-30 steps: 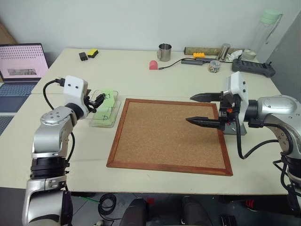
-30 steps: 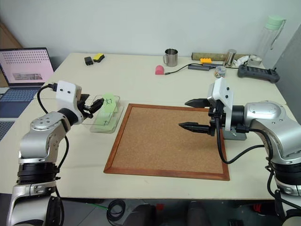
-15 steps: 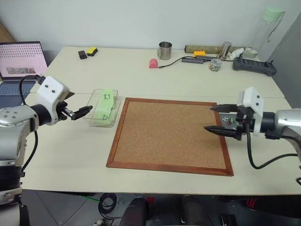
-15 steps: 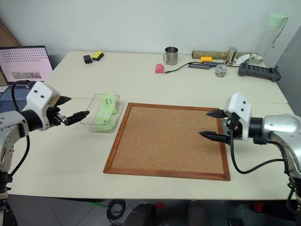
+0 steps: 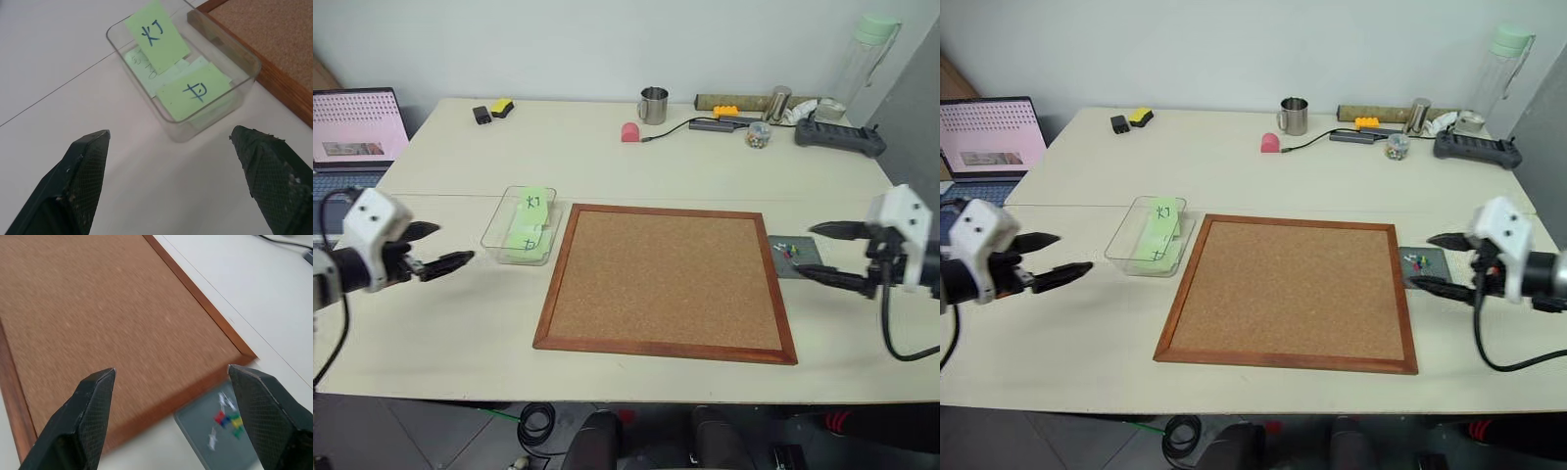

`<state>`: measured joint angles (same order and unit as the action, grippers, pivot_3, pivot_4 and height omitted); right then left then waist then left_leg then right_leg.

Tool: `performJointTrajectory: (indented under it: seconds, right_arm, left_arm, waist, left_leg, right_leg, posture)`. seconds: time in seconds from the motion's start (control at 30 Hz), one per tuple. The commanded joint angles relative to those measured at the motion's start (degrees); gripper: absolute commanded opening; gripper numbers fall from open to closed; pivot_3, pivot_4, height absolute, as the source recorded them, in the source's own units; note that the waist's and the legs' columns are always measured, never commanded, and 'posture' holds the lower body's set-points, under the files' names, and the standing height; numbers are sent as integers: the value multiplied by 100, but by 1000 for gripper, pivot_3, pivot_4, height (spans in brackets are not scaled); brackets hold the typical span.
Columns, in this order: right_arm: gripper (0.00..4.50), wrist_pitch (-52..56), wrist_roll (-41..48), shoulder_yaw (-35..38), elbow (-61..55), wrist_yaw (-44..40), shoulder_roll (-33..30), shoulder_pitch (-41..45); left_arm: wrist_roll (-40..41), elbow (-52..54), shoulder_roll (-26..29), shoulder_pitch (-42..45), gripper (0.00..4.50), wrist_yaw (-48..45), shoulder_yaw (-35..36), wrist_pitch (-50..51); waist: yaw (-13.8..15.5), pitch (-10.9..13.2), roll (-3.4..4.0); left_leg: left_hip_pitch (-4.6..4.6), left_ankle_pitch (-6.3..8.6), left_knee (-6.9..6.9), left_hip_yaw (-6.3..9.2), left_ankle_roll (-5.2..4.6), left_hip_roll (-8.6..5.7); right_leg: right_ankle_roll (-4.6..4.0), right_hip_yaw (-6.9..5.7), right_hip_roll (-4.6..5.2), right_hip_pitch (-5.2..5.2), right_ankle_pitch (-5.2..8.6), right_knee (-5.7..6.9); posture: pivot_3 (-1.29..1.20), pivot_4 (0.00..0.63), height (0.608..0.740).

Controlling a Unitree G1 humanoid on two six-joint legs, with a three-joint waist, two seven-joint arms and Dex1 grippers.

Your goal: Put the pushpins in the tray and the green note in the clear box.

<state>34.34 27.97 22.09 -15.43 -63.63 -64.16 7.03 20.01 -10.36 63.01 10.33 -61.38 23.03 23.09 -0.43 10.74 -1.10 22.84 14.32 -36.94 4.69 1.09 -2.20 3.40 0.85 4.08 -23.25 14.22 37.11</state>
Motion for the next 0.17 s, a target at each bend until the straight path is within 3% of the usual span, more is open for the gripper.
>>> performJointTrajectory:
  seconds: [0.03, 0.17]
  right_arm:
    - [3826, -410, -238, 597, 284, -235, -168, -362]
    - [3826, -625, -341, 821, 452, -310, -139, -661]
  left_arm:
    - [194, -20, 79, -169, 4210, -239, 414, -117]
    - [192, -42, 86, -287, 4210, -327, 453, -125]
  waist:
    - [8, 0, 0]
    - [7, 0, 0]
  left_leg:
    - [0, 0, -1, -5, 0, 0]
    - [-3, -1, -6, -7, -1, 3]
  right_leg:
    - [0, -1, 0, 1, 0, 0]
    - [0, 2, -1, 3, 0, 3]
  posture:
    - [0, 150, 740]
    - [0, 150, 740]
